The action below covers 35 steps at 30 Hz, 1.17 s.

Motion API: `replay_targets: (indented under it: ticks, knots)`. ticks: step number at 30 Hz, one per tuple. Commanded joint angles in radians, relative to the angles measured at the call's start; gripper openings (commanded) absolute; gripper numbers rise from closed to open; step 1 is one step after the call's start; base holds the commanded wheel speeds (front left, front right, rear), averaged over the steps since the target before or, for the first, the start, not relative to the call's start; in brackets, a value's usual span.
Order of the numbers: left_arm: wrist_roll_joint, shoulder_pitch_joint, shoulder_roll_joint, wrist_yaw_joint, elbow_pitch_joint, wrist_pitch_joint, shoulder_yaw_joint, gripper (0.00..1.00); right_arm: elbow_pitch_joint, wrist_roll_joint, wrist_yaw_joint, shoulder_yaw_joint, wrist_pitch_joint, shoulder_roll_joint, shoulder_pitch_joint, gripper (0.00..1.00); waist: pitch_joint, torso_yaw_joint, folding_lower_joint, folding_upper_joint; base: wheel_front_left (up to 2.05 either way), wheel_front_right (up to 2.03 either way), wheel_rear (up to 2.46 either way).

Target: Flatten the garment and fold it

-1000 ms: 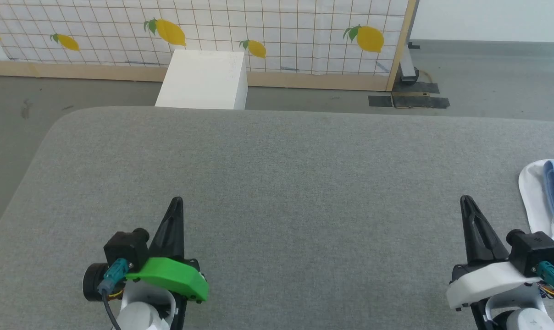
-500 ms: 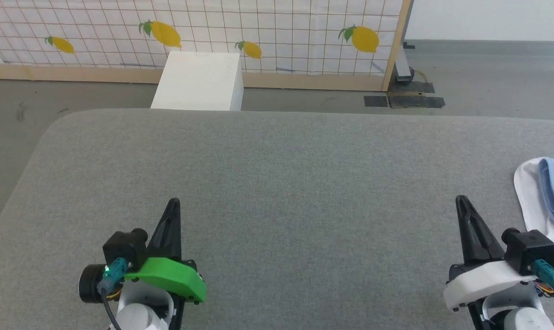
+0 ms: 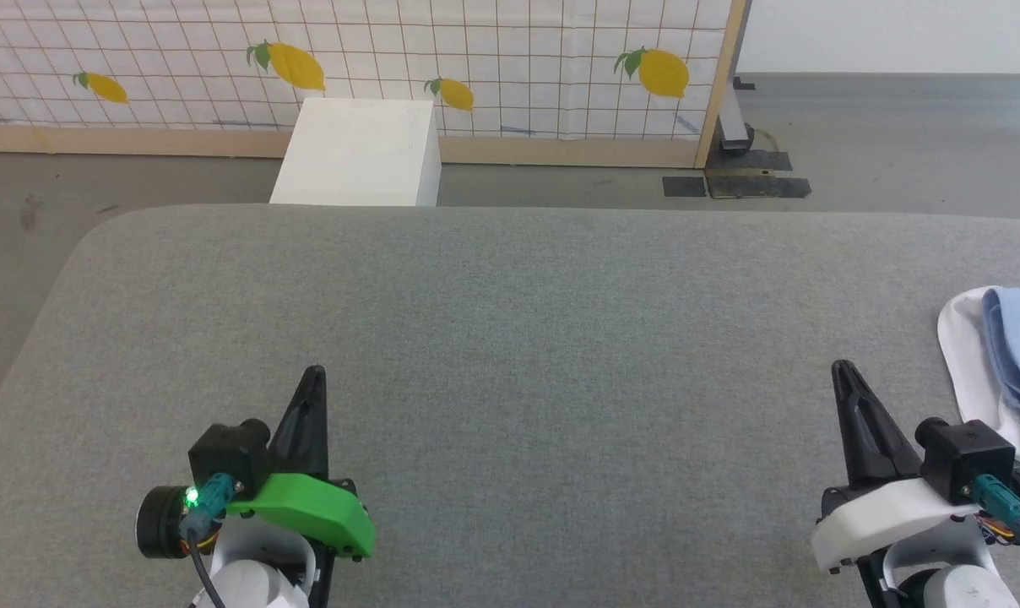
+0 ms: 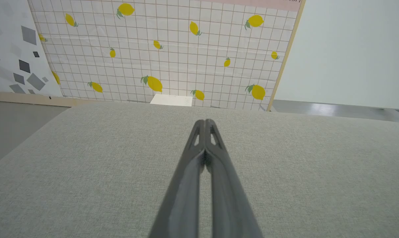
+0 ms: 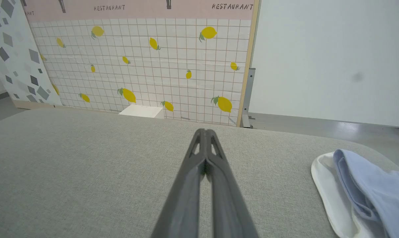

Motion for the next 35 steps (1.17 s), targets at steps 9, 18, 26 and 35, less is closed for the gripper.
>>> replay_targets:
  ticks: [9, 18, 26, 35]
  knots:
    - [0.027, 0.027, -0.002, 0.014, -0.026, 0.023, 0.009, 0.0, -0.013, -0.009, -0.001, 0.011, 0.018, 0.001, 0.004, 0.0, -0.001, -0.008, 0.0, 0.0, 0.0, 0.0, 0.0]
    - [0.045, 0.035, -0.003, 0.019, -0.042, 0.04, 0.015, 0.0, -0.018, -0.013, -0.001, 0.018, 0.03, 0.001, 0.005, 0.0, -0.002, -0.015, 0.0, 0.0, 0.0, 0.0, 0.0]
    - [0.062, 0.042, -0.003, 0.023, -0.057, 0.057, 0.021, 0.0, -0.023, -0.016, -0.001, 0.025, 0.04, 0.001, 0.005, 0.0, -0.003, -0.022, 0.0, 0.0, 0.0, 0.0, 0.0]
    - [0.081, 0.049, -0.003, 0.029, -0.075, 0.075, 0.027, 0.0, -0.028, -0.02, -0.001, 0.032, 0.052, 0.002, 0.006, 0.0, -0.004, -0.029, 0.0, 0.0, 0.0, 0.0, 0.0]
